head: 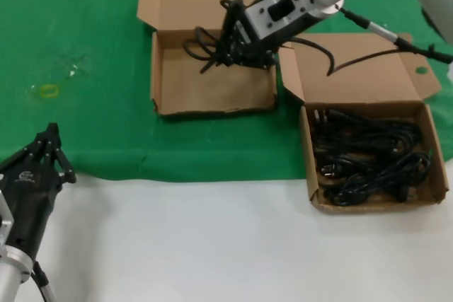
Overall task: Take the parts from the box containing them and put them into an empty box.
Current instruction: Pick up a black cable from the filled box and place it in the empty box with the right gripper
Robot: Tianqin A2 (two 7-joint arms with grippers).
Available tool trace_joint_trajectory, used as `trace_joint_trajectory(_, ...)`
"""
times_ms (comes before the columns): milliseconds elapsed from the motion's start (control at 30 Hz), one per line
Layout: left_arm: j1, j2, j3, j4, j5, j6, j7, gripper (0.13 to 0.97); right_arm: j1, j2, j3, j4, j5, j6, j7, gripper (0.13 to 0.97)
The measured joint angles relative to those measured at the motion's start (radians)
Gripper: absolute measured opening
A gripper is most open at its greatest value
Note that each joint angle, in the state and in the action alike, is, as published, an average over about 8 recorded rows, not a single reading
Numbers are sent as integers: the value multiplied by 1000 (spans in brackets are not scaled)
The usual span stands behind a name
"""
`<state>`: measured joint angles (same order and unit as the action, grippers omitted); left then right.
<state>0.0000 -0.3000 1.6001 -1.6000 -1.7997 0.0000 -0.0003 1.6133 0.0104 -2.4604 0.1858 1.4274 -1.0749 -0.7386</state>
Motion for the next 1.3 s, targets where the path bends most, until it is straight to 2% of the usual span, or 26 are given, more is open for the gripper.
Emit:
trace_joint_trajectory(233, 0, 0, 0, 0, 0, 0, 0, 144, -7, -9, -182, 10, 190, 88, -12, 186)
trace_joint_trajectory(433, 0, 0, 0, 0, 0, 0, 0, 144, -27, -10, -266, 28, 272, 146, -10, 186)
trace_joint_trajectory(667, 0, 0, 0, 0, 0, 0, 0, 144, -57, -10, -288, 54, 291, 198, 20, 186)
trace_joint_trajectory(1300, 0, 0, 0, 0, 0, 0, 0, 144, -128, -10, -293, 98, 261, 314, 87, 186)
